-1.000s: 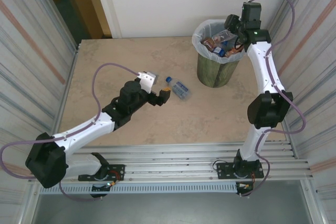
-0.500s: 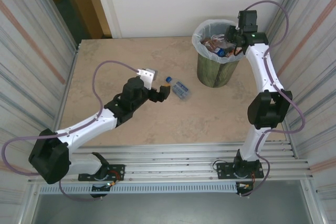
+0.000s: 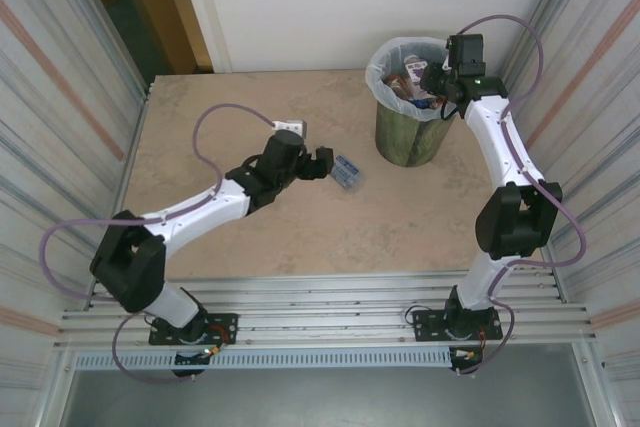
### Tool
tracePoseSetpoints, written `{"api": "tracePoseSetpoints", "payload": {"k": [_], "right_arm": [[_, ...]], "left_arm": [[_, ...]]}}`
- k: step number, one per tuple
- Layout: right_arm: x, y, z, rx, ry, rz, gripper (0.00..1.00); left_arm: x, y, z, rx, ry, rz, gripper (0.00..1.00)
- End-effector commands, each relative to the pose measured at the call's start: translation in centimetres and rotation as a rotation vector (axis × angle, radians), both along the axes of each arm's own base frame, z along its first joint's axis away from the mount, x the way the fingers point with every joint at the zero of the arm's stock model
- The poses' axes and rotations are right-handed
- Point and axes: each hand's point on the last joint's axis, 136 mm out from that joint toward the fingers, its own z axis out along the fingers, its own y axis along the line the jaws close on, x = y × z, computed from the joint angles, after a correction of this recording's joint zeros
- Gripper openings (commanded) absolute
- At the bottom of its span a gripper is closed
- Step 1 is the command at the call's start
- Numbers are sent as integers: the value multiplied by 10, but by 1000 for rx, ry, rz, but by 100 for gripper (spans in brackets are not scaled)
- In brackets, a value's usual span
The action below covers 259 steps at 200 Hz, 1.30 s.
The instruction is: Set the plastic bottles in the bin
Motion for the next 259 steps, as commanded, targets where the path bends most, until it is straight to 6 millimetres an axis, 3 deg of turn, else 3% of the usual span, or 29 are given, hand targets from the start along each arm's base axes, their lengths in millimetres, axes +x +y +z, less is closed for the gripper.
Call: {"api": "tracePoseSetpoints", "payload": {"k": [1,71,107,199,212,214,219,259], "right_arm": [[-11,0,-1,-11,32,8,41],[-24,8,67,11,-100,43,62],[-40,10,90,16,-146,52,73],[-84,30,119,5,-226,106,84],[-89,31,118,3,-228,111,85],[-89,31,117,3,-229,112,85],[-91,32,118,3,-232,114,85],[-97,35,111,2,-224,124,87]], "left_arm": [[3,-7,-7,-26,63,45,99],[20,-34,-53,-18,227,77,99],[29,-48,-72,3,288,71,99],[43,-69,-106,108,346,38,99],[46,-71,-102,112,335,35,99],[46,-71,-113,126,350,35,99],[46,-71,-118,136,357,34,99],[50,-75,-132,178,382,24,99]]}}
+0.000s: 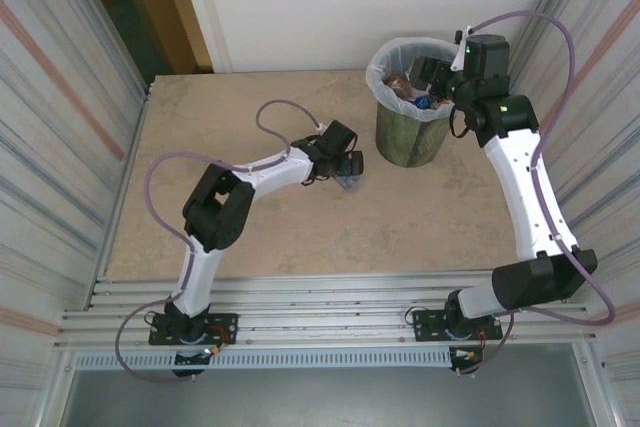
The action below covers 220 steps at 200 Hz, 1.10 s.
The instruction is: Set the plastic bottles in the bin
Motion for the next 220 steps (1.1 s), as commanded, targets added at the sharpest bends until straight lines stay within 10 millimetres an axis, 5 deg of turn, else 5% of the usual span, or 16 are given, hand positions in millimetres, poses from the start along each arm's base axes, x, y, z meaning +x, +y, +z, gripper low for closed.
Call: {"api": "tracePoseSetpoints", "payload": {"k": [1,60,127,157,220], "right_arm": [[-6,0,7,-29,-35,5,88],[-12,0,-1,-29,-22,1,89],[-23,7,-17,4,0,1,91],[-27,12,-26,13,23,6,92],[-40,20,-41,58,56,8,93]], "left_arm": [[-2,1,-8,59,26,-23,99],[-14,21,-24,159,72,-22,97],[-36,60,-43,202,106,-8,66],[-36,66,-20,188,32,-36,52],[-45,97,34,192,-183,-43,48]]}}
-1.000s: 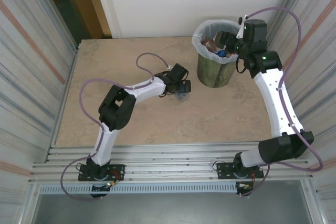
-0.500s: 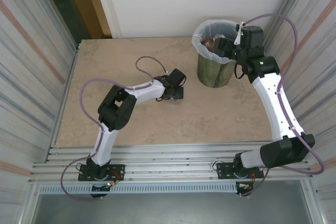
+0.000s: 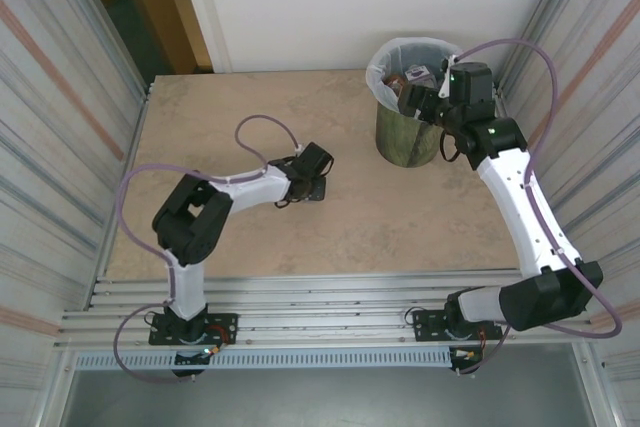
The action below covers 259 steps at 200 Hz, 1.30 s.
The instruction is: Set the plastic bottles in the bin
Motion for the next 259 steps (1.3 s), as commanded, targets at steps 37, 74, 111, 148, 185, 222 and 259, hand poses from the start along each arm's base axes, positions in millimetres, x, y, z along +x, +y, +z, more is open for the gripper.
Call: {"api": "tracePoseSetpoints", "payload": {"k": [37,74,111,148,185,222,259], "right_arm": [[-16,13,1,62,-14,7,98],[-17,35,-11,85,7,64,98],[-18,60,-22,108,47,132,98],[-20,82,-23,153,66,200,98],[-20,91,-22,170,63,219,98],[-17,95,-26,179,77,225,98],[-16,100,-29,194,93,240,98]], "left_arm": [[0,29,74,-20,-267,-1,47],[-10,42,103,-55,-373,-32,47],[-15,43,136,-101,-484,-92,47],[-23,42,158,-167,-569,-133,47],[-32,38,172,-224,-630,-181,47],[-36,37,178,-233,-662,-212,47],[-39,31,179,-256,-666,-252,47]]}}
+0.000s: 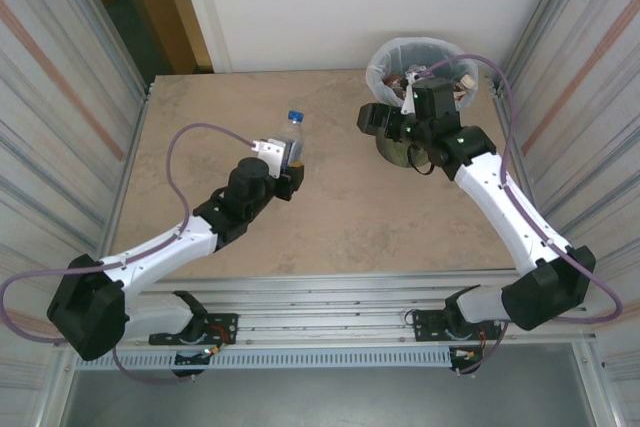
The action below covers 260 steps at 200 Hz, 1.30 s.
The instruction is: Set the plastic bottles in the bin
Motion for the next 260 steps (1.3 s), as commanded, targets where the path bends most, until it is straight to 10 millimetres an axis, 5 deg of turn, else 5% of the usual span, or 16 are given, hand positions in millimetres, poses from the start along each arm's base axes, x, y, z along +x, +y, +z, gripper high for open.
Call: {"api": "tracePoseSetpoints", "payload": {"k": [1,51,137,229,260], "right_arm": [[1,9,4,38,5,16,98],[-3,20,5,67,14,62,98],[-21,82,22,161,-4,285,98],[-30,109,38,208,-58,372,100],[-28,119,33,217,-37,395,92]], "left_arm": [[-2,-4,15,-27,-56,-42,47],[-6,-13,20,-39,-83,-103,47],[-22,-41,57,-67,-214,-301,47],[-25,-55,55,-70,-198,-355,47],[-29,-60,58,-70,-205,-387,47]]}}
